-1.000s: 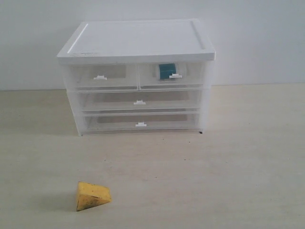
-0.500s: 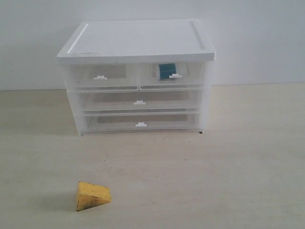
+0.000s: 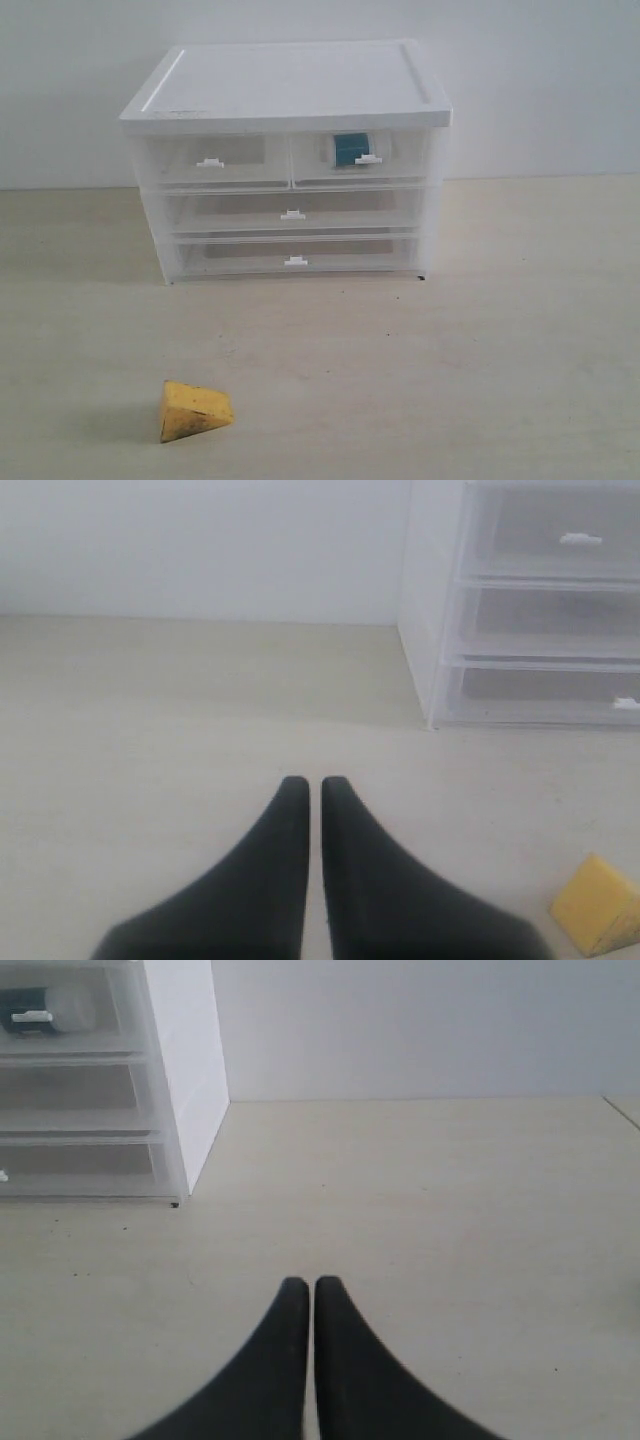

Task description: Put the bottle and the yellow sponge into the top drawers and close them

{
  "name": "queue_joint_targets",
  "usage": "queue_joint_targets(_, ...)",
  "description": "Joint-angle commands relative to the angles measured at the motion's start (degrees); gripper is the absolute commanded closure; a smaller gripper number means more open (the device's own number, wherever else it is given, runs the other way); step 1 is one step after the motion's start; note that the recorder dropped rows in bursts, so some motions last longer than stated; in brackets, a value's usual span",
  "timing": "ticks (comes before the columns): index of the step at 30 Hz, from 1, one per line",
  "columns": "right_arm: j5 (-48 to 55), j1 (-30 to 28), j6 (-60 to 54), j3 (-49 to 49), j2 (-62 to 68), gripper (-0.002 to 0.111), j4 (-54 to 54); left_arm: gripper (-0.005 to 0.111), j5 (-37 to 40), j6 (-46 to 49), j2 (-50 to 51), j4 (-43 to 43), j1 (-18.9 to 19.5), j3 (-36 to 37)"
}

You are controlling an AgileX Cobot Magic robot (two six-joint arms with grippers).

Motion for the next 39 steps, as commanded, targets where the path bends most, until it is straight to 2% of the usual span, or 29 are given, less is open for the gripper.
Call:
queue_joint_targets(1, -0.01, -0.15, -3.0, 0.28, -0.39, 0.108, 0.9, 0.102, -0.02, -0.1, -0.19, -0.13, 0.17, 0.23)
queue_joint_targets(39, 2.55, -0.15, -3.69, 0.28, -0.39, 0.108, 2.4, 0.102, -0.02, -0.1, -0.19, -0.13, 0.17, 0.23)
